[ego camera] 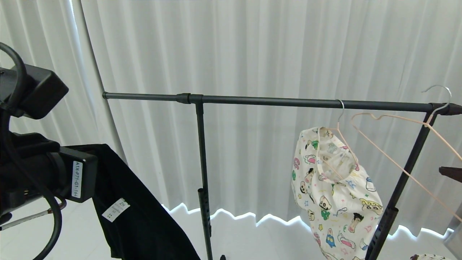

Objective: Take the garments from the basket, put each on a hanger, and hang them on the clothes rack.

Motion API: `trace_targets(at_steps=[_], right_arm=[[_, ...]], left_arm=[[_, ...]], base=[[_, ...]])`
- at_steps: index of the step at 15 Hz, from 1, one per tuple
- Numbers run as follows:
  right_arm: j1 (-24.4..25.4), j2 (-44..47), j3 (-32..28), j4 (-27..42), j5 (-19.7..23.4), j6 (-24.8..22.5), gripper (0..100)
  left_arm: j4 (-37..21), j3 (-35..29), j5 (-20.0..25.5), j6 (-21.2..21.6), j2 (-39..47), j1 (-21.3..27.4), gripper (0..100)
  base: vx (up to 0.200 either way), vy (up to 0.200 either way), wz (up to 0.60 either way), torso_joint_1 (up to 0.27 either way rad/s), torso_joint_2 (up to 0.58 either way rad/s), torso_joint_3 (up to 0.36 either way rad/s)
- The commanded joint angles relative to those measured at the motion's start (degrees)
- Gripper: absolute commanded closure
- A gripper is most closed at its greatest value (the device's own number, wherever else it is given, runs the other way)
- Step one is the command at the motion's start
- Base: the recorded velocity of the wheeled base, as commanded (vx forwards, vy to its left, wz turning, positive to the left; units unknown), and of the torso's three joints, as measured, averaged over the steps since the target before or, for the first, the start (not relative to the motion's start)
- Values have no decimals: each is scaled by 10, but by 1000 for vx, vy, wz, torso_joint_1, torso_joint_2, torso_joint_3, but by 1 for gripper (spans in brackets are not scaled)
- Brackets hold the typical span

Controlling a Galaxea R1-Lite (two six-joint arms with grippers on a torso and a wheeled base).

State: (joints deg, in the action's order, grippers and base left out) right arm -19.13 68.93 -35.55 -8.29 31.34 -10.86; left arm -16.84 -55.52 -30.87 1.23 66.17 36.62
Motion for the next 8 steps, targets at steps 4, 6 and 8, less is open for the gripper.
trace_targets(at_steps=[4, 6, 8], right_arm=[[-4, -72, 28, 4, -23, 1, 100], [-4, -77, 28, 4, -25, 1, 100], [-3, -83, 27, 4, -24, 1, 100]], left_arm=[[0, 1, 1, 0, -5, -1, 100], [0, 1, 1, 0, -3, 0, 100], [0, 1, 3, -1, -2, 0, 100]], base=[[-200, 0, 0, -1, 0, 2], [-200, 0, 0, 0, -2, -2], [-200, 0, 0, 2, 0, 0]])
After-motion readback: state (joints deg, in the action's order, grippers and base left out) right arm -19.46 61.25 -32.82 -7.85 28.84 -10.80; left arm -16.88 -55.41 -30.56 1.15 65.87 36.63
